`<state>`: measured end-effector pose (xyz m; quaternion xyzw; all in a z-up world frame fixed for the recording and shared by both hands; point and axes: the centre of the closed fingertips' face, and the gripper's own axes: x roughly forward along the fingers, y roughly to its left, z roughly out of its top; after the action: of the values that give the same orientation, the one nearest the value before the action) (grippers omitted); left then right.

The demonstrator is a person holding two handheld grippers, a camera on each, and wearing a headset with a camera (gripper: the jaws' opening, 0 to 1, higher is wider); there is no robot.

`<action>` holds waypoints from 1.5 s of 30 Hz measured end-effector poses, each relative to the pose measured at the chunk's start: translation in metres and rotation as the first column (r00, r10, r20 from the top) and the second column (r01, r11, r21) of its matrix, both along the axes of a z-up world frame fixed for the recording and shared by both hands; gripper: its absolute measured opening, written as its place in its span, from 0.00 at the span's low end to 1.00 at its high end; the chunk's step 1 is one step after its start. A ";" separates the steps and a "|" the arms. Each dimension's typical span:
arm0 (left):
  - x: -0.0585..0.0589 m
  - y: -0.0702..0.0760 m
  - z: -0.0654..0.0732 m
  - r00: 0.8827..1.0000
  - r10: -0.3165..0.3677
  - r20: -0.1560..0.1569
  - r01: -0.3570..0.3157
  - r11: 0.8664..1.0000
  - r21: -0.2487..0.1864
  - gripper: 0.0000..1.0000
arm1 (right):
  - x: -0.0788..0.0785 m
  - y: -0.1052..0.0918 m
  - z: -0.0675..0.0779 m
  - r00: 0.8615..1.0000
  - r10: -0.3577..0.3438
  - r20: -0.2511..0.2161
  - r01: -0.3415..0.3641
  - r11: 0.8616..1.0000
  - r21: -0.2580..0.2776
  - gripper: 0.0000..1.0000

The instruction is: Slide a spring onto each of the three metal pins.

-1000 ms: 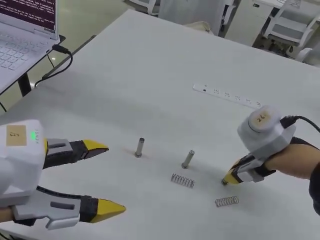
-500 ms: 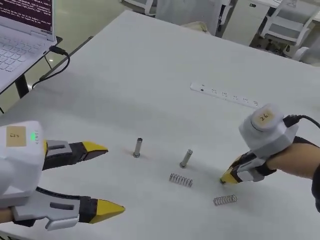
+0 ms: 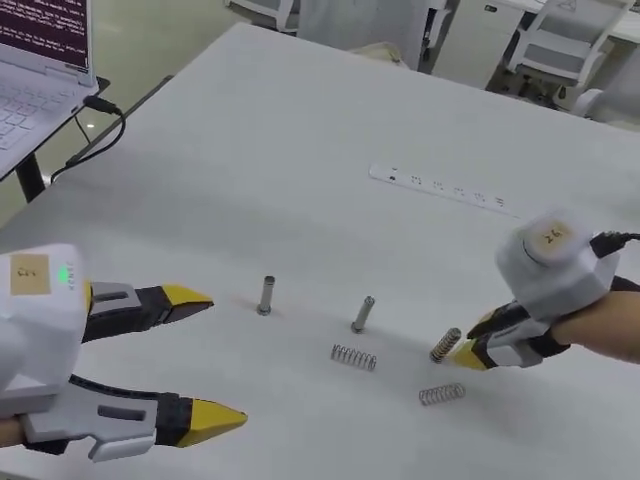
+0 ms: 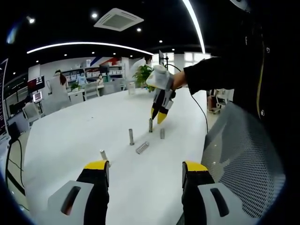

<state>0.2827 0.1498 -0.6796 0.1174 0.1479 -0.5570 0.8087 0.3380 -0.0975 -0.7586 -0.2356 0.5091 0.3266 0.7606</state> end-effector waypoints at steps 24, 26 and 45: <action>-0.003 0.001 0.005 1.000 0.004 0.005 -0.004 1.000 0.008 0.57 | -0.030 0.011 -0.027 0.996 0.079 -0.051 -0.078 0.996 0.037 0.20; -0.003 0.002 0.005 1.000 0.006 0.005 -0.006 1.000 0.008 0.56 | -0.031 0.012 -0.029 0.995 0.085 -0.056 -0.082 0.996 0.044 0.20; -0.003 0.001 0.006 1.000 0.004 0.005 -0.004 1.000 0.008 0.55 | -0.055 0.020 -0.033 0.989 0.110 -0.098 -0.104 0.993 0.060 0.18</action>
<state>0.2798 0.1508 -0.6734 0.1219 0.1484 -0.5545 0.8097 0.2831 -0.0773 -0.7920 -0.2249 0.5244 0.3923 0.7215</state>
